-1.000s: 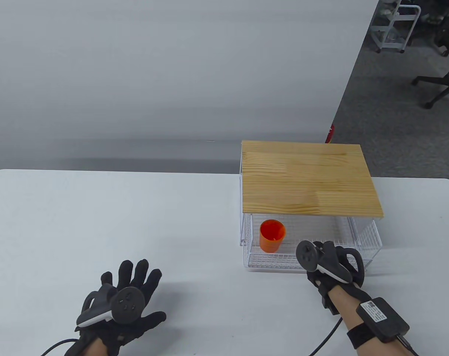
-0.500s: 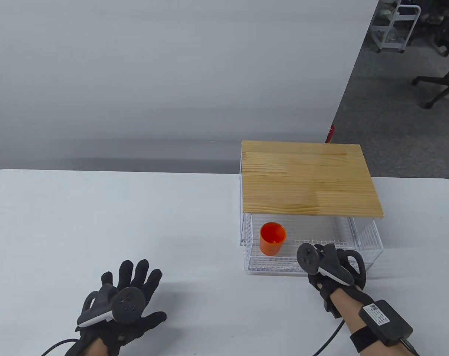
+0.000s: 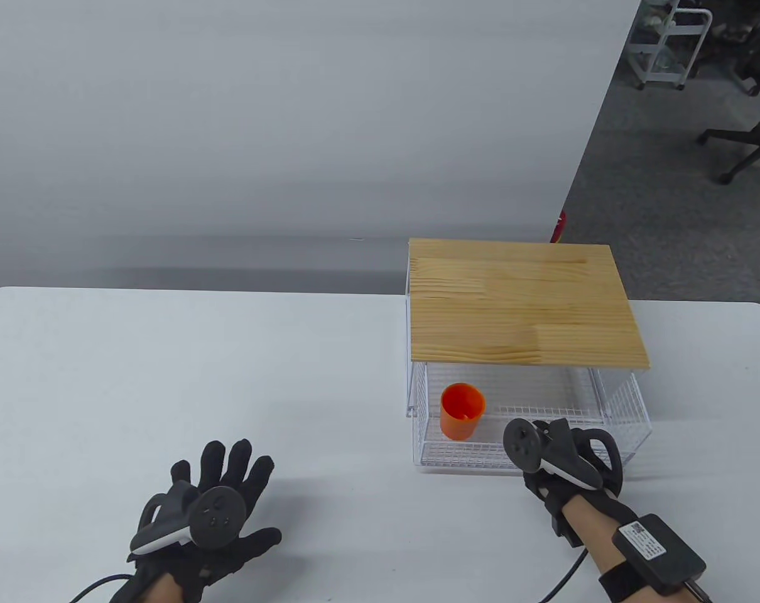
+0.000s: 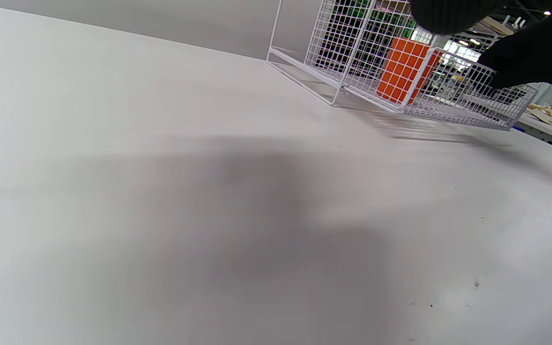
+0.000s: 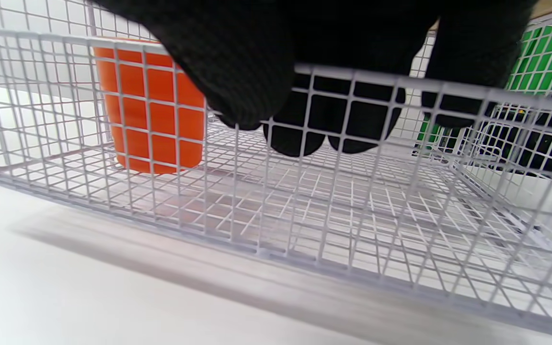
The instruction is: Take the cup out of the mesh sliding drawer
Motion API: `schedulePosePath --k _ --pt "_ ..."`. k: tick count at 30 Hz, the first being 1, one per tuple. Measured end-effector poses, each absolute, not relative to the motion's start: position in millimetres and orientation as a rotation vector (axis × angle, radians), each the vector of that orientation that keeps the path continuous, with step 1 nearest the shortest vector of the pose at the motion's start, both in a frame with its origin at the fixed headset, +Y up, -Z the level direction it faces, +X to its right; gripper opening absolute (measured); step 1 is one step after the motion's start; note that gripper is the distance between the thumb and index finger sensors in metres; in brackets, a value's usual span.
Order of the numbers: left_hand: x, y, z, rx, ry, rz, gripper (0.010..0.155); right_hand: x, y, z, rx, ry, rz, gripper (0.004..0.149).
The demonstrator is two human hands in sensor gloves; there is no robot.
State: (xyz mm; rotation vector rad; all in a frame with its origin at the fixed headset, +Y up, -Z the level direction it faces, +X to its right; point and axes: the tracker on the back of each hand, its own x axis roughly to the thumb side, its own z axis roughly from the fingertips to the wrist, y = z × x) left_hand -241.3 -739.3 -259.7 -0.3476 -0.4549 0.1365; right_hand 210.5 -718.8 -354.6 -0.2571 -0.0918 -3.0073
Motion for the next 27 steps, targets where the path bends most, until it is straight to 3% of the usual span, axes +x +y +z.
schedulePosePath --k 27 --pt "-239 -740 -259 -0.347 -0.453 0.13 0.094 210 -718 -339 -0.304 -0.14 -2.982 0.023"
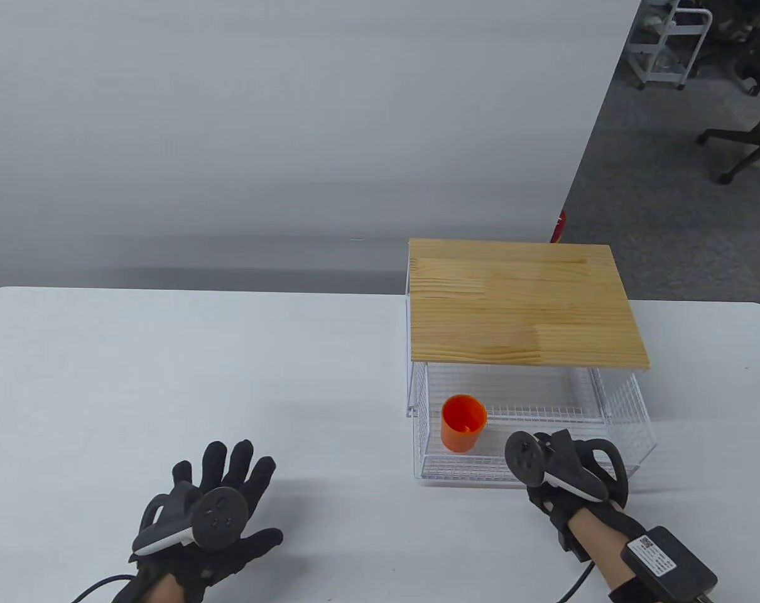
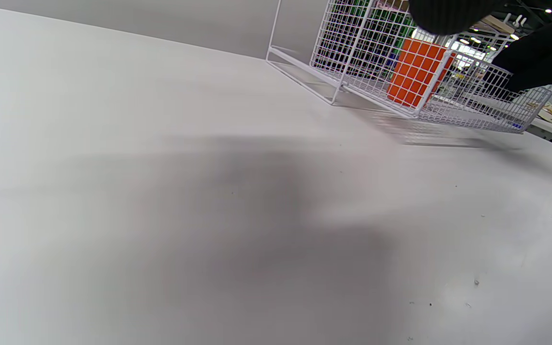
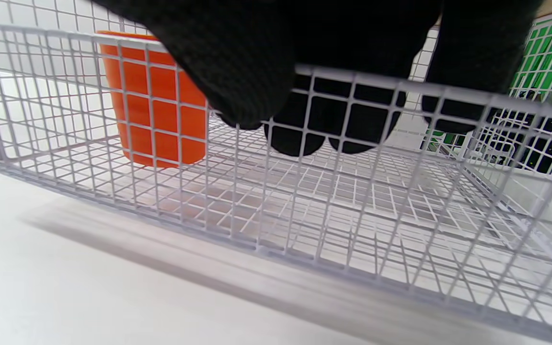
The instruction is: Take the cup out of the mesh sliding drawer
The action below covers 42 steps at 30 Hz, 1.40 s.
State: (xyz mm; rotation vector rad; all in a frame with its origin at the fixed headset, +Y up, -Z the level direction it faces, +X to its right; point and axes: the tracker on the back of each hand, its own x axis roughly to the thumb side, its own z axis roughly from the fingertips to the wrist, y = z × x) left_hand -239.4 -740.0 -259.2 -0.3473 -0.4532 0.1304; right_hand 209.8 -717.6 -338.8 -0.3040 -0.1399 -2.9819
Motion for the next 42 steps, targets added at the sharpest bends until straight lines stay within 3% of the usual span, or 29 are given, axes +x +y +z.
schedulePosePath --k 29,31,33,35,42 --pt "-237 -741 -259 -0.357 -0.455 0.126 0.093 215 -721 -325 -0.305 -0.231 -3.044 0.024" --pt "-236 -741 -259 -0.358 -0.456 0.125 0.093 216 -718 -324 -0.309 -0.207 -3.083 0.03" --pt "-236 -741 -259 -0.357 -0.457 0.126 0.094 217 -711 -324 -0.319 -0.175 -3.13 0.048" --pt "-236 -741 -259 -0.357 -0.457 0.127 0.094 217 -704 -325 -0.323 -0.139 -3.179 0.057" --pt "-238 -740 -259 -0.351 -0.454 0.131 0.094 205 -681 -332 -0.405 -0.016 -3.302 0.075"
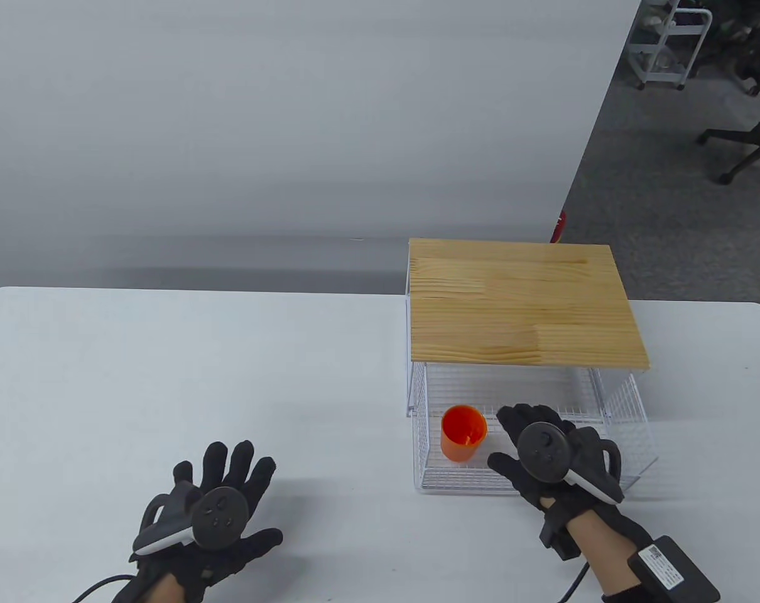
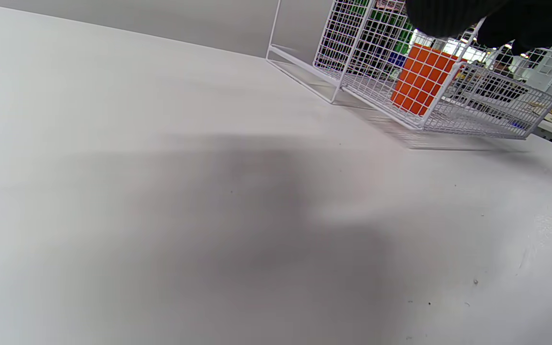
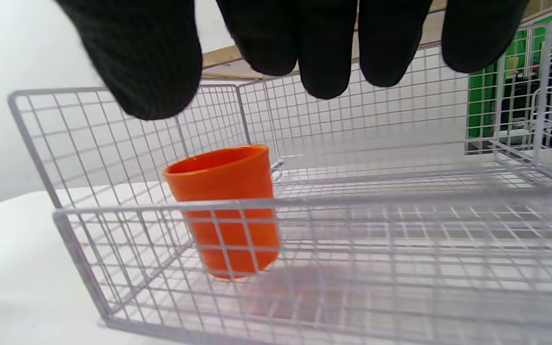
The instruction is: Take the cup out of the mesh sliding drawer
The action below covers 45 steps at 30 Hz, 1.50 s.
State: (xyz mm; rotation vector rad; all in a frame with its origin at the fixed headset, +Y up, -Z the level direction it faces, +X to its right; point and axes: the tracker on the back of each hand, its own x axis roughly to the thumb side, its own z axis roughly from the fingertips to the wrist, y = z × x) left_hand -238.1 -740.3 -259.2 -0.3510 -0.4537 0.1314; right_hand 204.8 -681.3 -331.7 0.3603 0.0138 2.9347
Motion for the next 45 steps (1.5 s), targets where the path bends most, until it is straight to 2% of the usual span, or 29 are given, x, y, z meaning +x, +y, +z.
schedulePosePath --k 7,19,29,36,45 --pt "-240 -739 -259 -0.344 -0.454 0.141 0.093 183 -683 -347 0.403 0.068 2.907 0.079" --pt "-243 -737 -259 -0.336 -0.454 0.154 0.093 156 -702 -383 0.419 0.298 2.904 0.08" --pt "-246 -737 -259 -0.333 -0.449 0.16 0.093 147 -710 -390 0.423 0.381 2.939 0.077" --pt "-247 -736 -259 -0.332 -0.446 0.159 0.093 148 -714 -389 0.419 0.342 2.932 0.08" --pt "-247 -736 -259 -0.334 -0.437 0.158 0.093 151 -720 -384 0.408 0.243 2.884 0.077"
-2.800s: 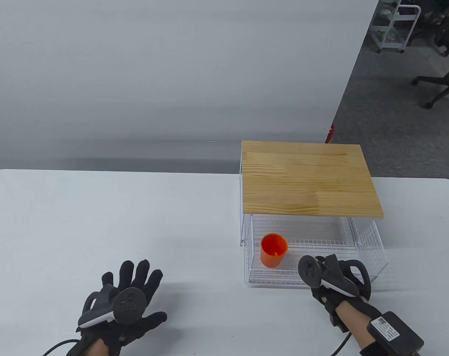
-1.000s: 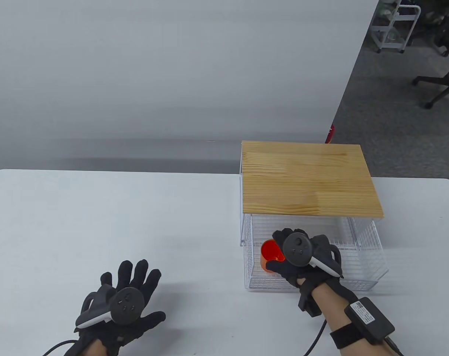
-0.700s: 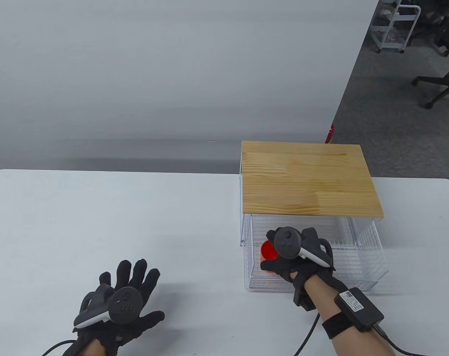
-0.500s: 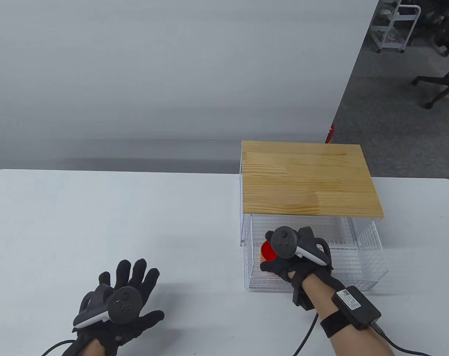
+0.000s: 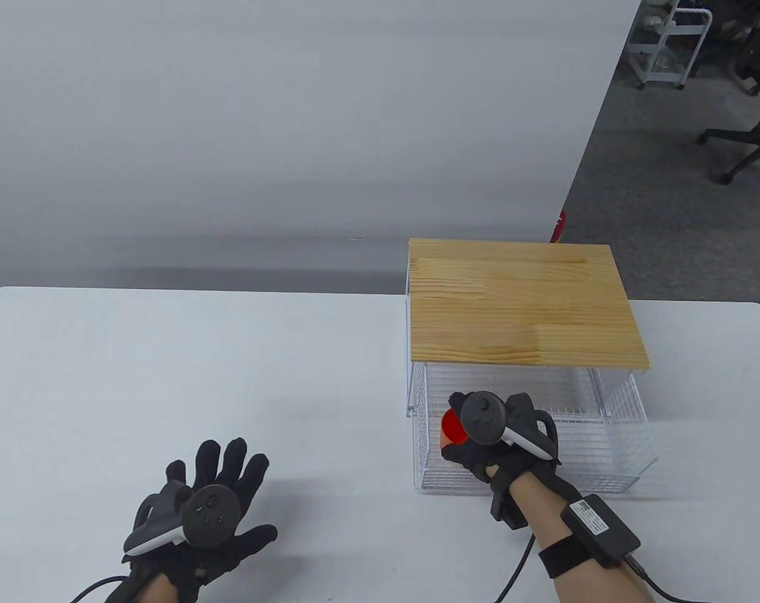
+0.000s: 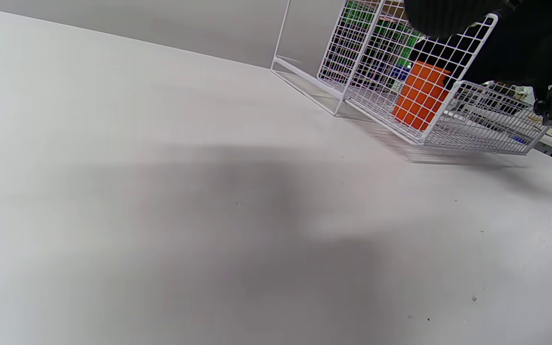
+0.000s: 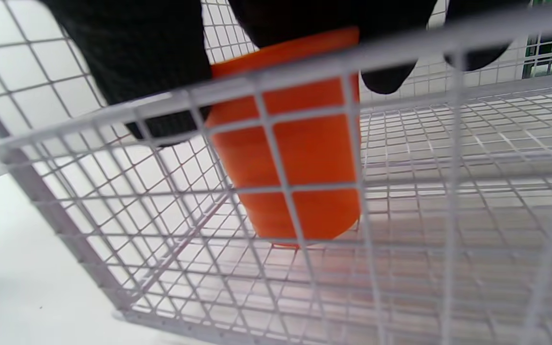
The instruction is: Take the cup out of the mesh sliding drawer
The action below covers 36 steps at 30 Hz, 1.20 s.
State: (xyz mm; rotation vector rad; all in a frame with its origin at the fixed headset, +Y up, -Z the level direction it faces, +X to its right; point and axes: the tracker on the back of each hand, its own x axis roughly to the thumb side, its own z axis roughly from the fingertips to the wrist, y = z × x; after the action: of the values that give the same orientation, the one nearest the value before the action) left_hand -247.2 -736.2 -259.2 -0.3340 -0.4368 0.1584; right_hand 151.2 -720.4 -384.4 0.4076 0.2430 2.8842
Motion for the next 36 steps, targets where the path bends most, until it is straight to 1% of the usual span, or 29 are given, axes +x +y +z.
schedulePosePath --k 1,2,13,21,25,26,30,36 --pt "-247 -736 -259 -0.336 -0.436 0.159 0.093 151 -721 -384 0.405 0.237 2.884 0.077" --pt "-247 -737 -260 -0.338 -0.435 0.16 0.093 152 -722 -384 0.407 0.227 2.885 0.102" --pt "-247 -737 -260 -0.347 -0.434 0.162 0.093 153 -723 -383 0.406 0.193 2.846 0.101" --pt "-247 -736 -259 -0.335 -0.437 0.166 0.093 156 -722 -379 0.388 0.111 2.82 0.098" --pt "-247 -736 -259 -0.332 -0.436 0.169 0.093 160 -714 -373 0.373 0.035 2.799 0.093" --pt "-247 -736 -259 -0.334 -0.435 0.168 0.093 162 -711 -371 0.375 0.033 2.772 0.078" --pt "-246 -736 -259 -0.335 -0.437 0.166 0.093 166 -700 -360 0.387 -0.041 2.735 0.082" --pt "-246 -736 -258 -0.331 -0.439 0.167 0.093 173 -679 -346 0.391 -0.134 2.7 0.083"
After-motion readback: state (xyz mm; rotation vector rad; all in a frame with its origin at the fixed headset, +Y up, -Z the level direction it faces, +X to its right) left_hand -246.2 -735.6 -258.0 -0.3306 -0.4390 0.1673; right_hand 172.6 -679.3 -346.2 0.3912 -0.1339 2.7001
